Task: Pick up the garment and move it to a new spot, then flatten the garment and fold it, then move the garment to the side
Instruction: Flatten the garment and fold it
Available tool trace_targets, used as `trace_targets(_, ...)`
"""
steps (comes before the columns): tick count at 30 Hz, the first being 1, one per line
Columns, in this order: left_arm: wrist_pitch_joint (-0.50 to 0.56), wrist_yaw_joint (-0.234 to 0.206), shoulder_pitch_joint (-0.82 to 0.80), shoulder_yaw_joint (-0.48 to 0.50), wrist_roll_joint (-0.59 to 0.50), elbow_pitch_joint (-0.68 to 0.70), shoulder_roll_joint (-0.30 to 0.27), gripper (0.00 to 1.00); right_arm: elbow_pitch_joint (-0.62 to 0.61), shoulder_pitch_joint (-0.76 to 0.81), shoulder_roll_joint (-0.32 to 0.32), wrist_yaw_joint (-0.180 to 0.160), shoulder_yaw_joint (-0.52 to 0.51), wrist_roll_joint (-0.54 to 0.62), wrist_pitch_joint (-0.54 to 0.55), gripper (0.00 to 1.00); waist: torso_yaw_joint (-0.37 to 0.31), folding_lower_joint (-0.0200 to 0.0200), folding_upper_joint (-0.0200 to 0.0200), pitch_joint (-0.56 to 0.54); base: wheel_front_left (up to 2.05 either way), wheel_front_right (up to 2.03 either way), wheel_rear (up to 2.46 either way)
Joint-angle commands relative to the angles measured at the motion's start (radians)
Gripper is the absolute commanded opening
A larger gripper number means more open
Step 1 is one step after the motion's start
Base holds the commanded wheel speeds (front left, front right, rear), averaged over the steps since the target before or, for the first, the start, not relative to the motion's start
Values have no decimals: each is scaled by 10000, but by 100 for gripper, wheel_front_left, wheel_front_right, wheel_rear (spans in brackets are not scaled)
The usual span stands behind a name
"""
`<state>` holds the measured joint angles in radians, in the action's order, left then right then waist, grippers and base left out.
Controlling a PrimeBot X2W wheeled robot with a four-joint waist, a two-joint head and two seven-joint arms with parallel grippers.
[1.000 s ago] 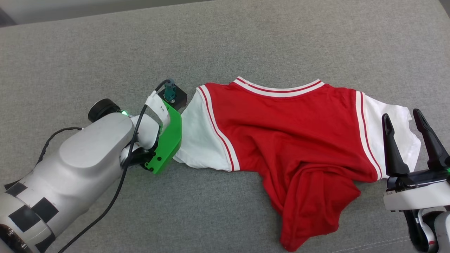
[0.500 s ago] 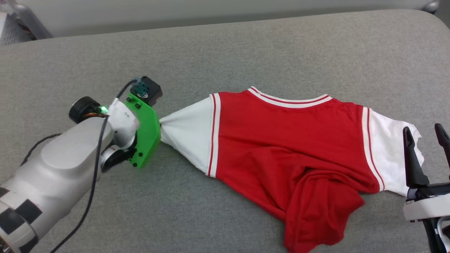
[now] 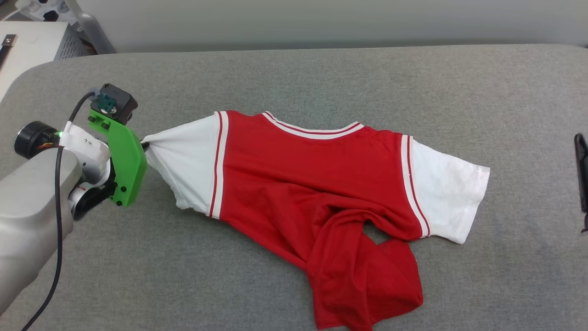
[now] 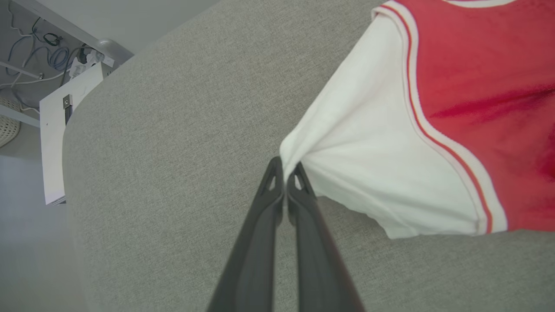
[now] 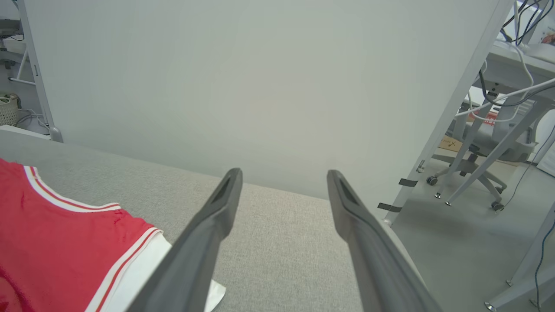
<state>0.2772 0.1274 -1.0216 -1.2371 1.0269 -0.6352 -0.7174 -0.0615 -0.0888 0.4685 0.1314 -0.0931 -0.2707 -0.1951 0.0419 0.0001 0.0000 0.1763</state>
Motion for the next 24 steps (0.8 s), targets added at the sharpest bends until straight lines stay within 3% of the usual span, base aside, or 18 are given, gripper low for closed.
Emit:
trace_targets(1,-143,-56,-252,44,-115,50,109,0,-133,-542,385,-7,108,-166,256,100,101,-1,0,63,0,0,0)
trace_targets(6,-380,-184,-489,77,-292,310,358,0,-239,-2283,1957,-7,1255,-1258,1990,100,288,-1,0,306,0,0,0)
trace_targets(14,-521,-318,-880,104,-511,689,605,0,128,-4841,3949,-7,4691,-4768,7894,100,602,-1,0,819,0,0,0)
trace_targets(19,-603,-413,-1115,122,-647,930,709,0,838,-5832,4422,-7,5866,-6097,10919,100,828,-1,0,1221,0,0,0)
trace_targets(24,-736,-490,-1359,185,-761,1155,764,0,1648,-6418,4235,-7,6286,-6388,11877,100,1045,-1,0,1717,0,0,0)
